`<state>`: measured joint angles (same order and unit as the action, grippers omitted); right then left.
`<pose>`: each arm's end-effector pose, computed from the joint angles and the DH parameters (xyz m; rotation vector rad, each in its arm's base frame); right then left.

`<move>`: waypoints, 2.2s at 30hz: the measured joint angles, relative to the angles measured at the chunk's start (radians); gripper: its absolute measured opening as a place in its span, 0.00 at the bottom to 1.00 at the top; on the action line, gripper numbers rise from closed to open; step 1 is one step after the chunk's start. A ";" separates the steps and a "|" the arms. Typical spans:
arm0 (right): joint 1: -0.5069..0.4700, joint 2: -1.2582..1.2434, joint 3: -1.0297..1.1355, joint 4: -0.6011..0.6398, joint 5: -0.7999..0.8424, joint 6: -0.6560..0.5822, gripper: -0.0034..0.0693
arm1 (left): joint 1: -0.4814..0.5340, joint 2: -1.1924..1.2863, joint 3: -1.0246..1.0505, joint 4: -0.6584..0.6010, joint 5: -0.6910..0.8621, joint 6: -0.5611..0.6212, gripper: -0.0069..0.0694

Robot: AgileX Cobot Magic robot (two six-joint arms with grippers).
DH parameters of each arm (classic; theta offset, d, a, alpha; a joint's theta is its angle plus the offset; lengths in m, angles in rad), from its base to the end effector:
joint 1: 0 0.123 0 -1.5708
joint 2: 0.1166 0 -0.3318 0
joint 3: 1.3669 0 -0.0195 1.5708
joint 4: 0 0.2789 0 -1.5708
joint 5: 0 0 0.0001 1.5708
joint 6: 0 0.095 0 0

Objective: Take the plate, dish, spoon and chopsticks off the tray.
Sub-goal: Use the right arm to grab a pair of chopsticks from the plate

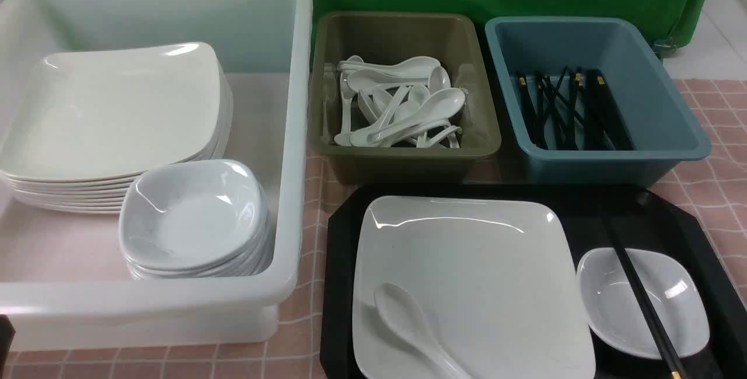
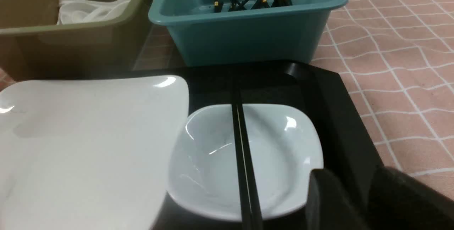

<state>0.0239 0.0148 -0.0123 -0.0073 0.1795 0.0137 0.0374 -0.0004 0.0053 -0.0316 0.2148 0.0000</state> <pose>0.0419 0.0009 0.2004 -0.0135 1.6655 0.0219 0.0409 0.0009 0.1912 -0.0531 1.7023 -0.0009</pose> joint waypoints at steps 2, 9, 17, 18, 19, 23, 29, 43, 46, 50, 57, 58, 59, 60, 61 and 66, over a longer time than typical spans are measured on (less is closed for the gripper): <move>0.000 0.000 0.000 0.000 0.000 0.000 0.38 | 0.000 0.000 0.000 0.000 0.000 0.000 0.10; 0.000 0.000 0.000 0.000 0.000 0.000 0.38 | 0.000 0.000 0.000 0.000 0.000 0.000 0.10; 0.000 0.000 0.000 0.000 0.000 0.000 0.38 | 0.000 0.000 0.000 0.000 0.000 0.000 0.10; 0.000 0.000 0.000 0.000 0.000 0.000 0.38 | 0.000 0.000 0.000 0.000 0.000 0.000 0.10; 0.000 0.000 0.000 0.000 0.000 0.000 0.38 | 0.000 0.000 0.000 0.000 0.000 0.000 0.10; 0.000 0.000 0.000 0.000 0.000 0.000 0.38 | 0.000 0.000 0.000 0.000 0.000 0.000 0.10; 0.000 0.000 0.000 0.000 0.000 0.000 0.38 | 0.000 0.000 0.000 0.000 0.000 0.000 0.10; 0.000 0.000 0.000 0.000 0.000 0.000 0.38 | 0.000 0.000 0.000 0.000 0.000 0.000 0.10; 0.000 0.000 0.000 0.000 0.000 0.003 0.38 | 0.000 0.000 0.000 0.000 0.000 0.000 0.10; 0.000 0.000 0.001 0.046 -0.017 0.163 0.38 | 0.000 0.000 0.000 0.000 0.000 0.000 0.10; 0.000 0.000 0.009 0.188 -0.068 0.720 0.38 | 0.000 0.000 0.000 0.000 0.000 0.000 0.10; 0.000 0.000 0.009 0.190 -0.071 0.743 0.38 | 0.000 0.000 0.000 0.000 0.000 0.000 0.10; 0.000 0.000 0.009 0.190 -0.073 0.747 0.38 | 0.000 0.000 0.000 0.000 0.000 0.000 0.10; 0.000 0.000 0.009 0.191 -0.082 0.772 0.38 | 0.000 0.000 0.000 0.000 0.000 0.000 0.10; 0.000 0.000 0.009 0.192 -0.089 0.782 0.38 | 0.000 0.000 0.000 0.000 0.000 0.000 0.10; 0.000 0.000 0.009 0.192 -0.235 0.793 0.33 | 0.000 0.000 0.000 0.000 0.000 0.000 0.10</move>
<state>0.0239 0.0148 -0.0032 0.1848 -0.0556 0.8069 0.0374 -0.0004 0.0053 -0.0316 0.2148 0.0000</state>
